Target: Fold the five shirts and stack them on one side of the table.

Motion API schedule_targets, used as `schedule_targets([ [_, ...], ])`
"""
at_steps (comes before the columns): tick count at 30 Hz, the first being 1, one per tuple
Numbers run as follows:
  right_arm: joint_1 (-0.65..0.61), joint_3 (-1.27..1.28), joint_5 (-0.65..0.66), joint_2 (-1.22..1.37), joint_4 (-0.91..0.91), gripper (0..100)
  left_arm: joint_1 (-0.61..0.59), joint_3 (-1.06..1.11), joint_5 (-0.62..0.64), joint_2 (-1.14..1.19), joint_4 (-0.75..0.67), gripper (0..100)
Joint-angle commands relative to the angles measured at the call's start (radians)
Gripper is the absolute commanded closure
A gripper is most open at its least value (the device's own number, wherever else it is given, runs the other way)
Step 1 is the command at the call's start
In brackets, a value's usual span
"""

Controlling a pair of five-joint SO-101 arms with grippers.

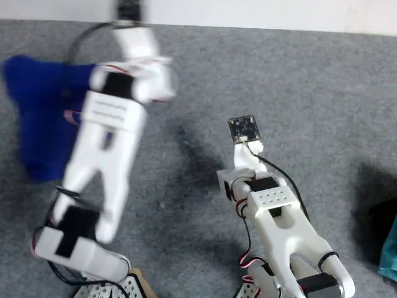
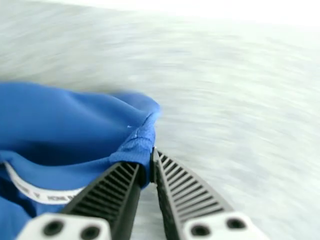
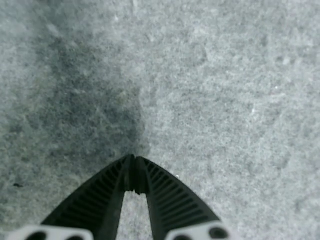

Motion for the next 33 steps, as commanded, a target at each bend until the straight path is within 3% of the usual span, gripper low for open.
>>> schedule_targets([
  [1,0.022,-0.008,0.003,-0.007,-0.019,99.1,0.252,-0.153,0.003,-0.15,0.005,99],
  [6,0.022,-0.007,0.002,-0.008,-0.019,99.1,0.305,-0.418,0.003,-0.216,0.046,99],
  [12,0.022,-0.007,0.002,-0.008,-0.019,99.1,0.09,-0.642,0.003,-0.199,0.077,99],
  [15,0.022,-0.007,0.002,-0.008,-0.019,99.1,-0.03,-0.648,0.003,-0.199,0.086,99],
  [21,0.022,-0.007,0.002,-0.01,-0.019,99.1,-0.209,-0.615,0.003,-0.176,0.278,99],
  [27,0.022,-0.007,0.002,-0.01,-0.019,99.1,-0.446,-0.541,0.008,-0.087,0.281,99],
  [33,0.021,-0.007,0.002,-0.013,-0.019,99.1,-0.561,-0.464,0.003,0.027,0.282,99],
])
